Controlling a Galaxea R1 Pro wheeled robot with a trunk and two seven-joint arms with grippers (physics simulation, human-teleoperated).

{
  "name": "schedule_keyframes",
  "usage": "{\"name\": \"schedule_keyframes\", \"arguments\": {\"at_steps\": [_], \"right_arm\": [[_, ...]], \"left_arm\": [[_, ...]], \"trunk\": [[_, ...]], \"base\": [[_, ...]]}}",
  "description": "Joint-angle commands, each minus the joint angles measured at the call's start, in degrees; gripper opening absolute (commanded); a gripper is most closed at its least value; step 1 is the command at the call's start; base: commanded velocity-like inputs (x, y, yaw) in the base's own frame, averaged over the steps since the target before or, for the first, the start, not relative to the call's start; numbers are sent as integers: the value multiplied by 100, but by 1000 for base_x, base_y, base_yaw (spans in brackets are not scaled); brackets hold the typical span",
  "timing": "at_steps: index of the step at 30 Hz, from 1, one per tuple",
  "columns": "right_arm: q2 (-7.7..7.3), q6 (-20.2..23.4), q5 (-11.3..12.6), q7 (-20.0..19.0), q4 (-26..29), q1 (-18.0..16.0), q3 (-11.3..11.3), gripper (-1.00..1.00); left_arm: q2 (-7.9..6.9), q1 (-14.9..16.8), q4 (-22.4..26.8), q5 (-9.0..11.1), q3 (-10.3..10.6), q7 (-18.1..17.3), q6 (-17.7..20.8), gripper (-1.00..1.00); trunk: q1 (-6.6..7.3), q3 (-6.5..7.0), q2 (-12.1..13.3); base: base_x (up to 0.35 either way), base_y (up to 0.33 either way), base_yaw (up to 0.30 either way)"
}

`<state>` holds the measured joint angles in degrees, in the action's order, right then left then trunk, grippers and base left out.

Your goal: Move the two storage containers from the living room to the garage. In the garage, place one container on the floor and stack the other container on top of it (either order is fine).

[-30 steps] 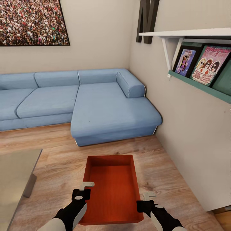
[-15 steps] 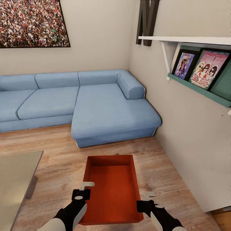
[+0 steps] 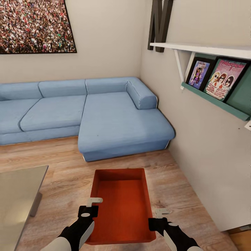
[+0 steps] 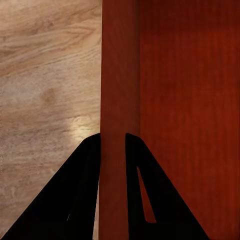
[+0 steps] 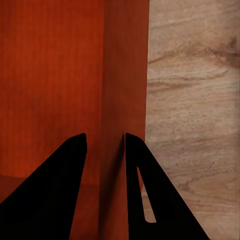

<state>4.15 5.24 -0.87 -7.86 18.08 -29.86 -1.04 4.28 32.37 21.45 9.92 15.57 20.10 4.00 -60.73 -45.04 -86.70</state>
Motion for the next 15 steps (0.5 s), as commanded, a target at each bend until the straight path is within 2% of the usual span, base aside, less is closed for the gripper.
{"name": "schedule_keyframes", "arguments": {"at_steps": [1,8,11,15], "right_arm": [[9,38,70,-41,37,-3,16,-100],[7,38,70,-41,37,-3,16,-100],[7,38,70,-41,37,-3,17,-100],[7,38,70,-41,37,-3,18,-100]], "left_arm": [[10,-3,-17,203,155,38,30,-100],[10,-3,-59,203,149,42,31,-100],[12,-3,-70,299,156,39,46,-100],[23,-6,-70,323,157,38,55,-100]], "trunk": [[23,17,39],[177,193,320],[243,273,440],[330,380,601]], "base": [[0,0,0],[0,0,0],[0,0,0],[0,0,0]]}}
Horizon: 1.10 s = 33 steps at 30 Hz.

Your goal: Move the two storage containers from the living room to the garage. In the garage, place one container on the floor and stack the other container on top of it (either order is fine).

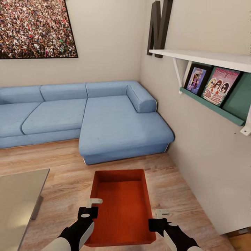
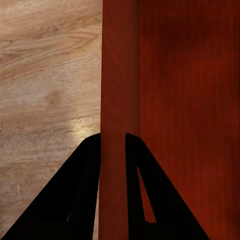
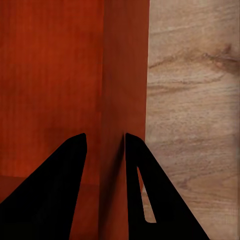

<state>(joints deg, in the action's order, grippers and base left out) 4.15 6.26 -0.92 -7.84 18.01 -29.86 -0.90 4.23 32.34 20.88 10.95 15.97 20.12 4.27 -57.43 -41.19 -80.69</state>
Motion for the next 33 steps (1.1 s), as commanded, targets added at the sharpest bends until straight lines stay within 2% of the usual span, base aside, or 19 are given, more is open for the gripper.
{"name": "schedule_keyframes", "arguments": {"at_steps": [1,9,17,33], "right_arm": [[7,-63,74,-42,45,-2,3,-100],[7,-63,74,-42,45,-2,3,-100],[8,-63,74,-42,45,-2,2,-100],[9,-63,74,-42,45,-2,7,-100]], "left_arm": [[34,-3,-14,222,117,36,29,-100],[43,-8,-22,229,117,36,38,-100],[36,-8,-22,367,117,40,39,-100],[34,-8,-22,373,117,36,39,-100]], "trunk": [[23,23,39],[199,237,360],[374,451,681],[726,870,1323]], "base": [[0,0,0],[0,0,0],[0,0,0],[0,0,-35]]}}
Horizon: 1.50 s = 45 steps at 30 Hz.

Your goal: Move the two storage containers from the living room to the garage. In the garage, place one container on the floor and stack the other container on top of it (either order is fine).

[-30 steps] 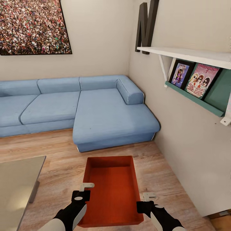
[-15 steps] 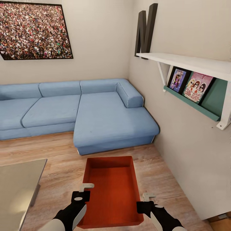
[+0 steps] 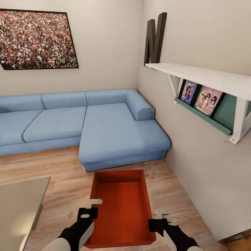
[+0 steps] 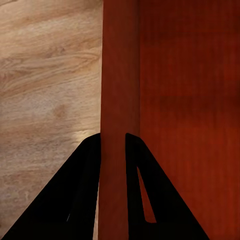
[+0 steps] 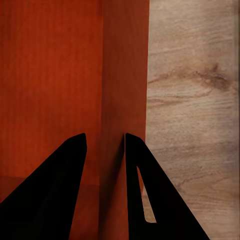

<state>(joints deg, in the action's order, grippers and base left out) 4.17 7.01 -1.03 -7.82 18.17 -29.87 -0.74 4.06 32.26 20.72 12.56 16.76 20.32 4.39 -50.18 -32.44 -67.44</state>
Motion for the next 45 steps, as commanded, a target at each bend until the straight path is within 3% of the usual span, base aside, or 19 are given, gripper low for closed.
{"name": "schedule_keyframes", "arguments": {"at_steps": [1,18,45], "right_arm": [[6,-138,85,-44,29,-2,-9,-100],[7,-138,85,-44,27,-2,-7,-100],[11,-138,85,-44,25,-2,-10,-100]], "left_arm": [[51,-1,-6,212,38,16,27,-100],[55,-1,3,212,38,16,27,-100],[51,-1,3,212,38,16,22,-100]], "trunk": [[23,21,38],[396,360,720],[396,452,720]], "base": [[0,0,-126],[0,0,-44],[0,0,-266]]}}
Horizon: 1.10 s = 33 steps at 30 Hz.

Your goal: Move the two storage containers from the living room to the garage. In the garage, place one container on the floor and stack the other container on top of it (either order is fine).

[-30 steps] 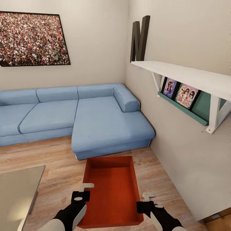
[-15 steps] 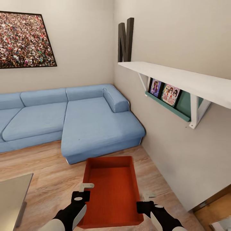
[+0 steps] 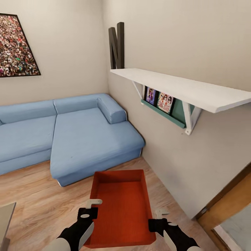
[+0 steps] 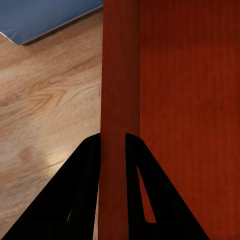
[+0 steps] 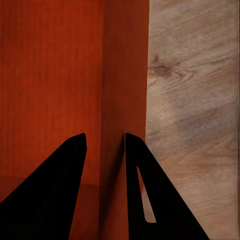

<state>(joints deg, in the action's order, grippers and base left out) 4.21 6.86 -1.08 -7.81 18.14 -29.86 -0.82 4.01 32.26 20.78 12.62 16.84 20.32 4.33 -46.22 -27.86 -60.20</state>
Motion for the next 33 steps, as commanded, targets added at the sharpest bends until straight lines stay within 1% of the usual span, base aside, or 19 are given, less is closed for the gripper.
{"name": "schedule_keyframes", "arguments": {"at_steps": [1,6,33], "right_arm": [[9,-123,90,-45,25,-2,-2,-100],[10,-123,90,-45,23,-2,-4,-100],[10,-123,93,-45,23,-2,-6,-100]], "left_arm": [[51,0,-4,206,30,16,25,-100],[54,0,3,206,30,16,24,-100],[56,0,2,206,30,16,24,-100]], "trunk": [[0,-1,-4],[0,24,-4],[0,159,-4]], "base": [[-94,0,-266],[-251,0,-263],[-337,0,-261]]}}
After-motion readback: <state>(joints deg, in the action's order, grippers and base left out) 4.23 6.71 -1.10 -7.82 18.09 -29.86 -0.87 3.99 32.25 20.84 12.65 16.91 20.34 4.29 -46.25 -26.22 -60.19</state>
